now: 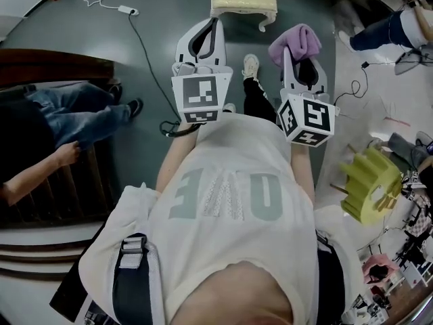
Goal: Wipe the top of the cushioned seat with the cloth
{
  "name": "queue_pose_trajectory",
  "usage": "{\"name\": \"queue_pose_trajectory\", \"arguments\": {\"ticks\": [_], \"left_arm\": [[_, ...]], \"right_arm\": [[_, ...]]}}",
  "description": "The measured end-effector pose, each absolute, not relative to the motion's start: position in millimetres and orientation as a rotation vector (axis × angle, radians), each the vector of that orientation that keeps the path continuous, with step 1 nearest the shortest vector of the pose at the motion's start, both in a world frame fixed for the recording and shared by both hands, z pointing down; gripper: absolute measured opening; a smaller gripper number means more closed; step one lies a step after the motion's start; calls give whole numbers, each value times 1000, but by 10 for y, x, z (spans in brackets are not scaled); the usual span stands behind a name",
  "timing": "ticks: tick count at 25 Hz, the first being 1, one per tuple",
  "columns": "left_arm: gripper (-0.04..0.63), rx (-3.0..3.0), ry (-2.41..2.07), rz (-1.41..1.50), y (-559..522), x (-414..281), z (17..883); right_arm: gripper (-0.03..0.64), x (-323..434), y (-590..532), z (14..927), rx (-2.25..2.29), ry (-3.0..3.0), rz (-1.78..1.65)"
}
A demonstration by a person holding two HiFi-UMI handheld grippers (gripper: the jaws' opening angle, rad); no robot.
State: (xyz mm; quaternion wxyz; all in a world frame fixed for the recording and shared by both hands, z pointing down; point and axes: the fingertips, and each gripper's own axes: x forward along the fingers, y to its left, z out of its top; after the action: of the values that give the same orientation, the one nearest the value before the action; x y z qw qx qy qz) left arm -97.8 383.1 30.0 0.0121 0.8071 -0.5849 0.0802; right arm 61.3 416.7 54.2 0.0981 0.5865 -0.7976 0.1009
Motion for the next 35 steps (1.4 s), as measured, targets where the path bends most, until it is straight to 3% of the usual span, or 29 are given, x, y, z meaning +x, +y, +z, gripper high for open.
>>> {"name": "queue_pose_trajectory", "arguments": {"ticks": [9,25,35], "left_arm": [[6,2490,-1847,256,3049,-871,406],[6,2397,-1935,297,663,-418,365],[6,2367,-1947,315,126,-432,294]], "right_arm": [[94,684,3227,618,1693,-2405,248],[94,1046,807,781,1497,-2436,348],[94,963,218,646,1463,-2471,337]]}}
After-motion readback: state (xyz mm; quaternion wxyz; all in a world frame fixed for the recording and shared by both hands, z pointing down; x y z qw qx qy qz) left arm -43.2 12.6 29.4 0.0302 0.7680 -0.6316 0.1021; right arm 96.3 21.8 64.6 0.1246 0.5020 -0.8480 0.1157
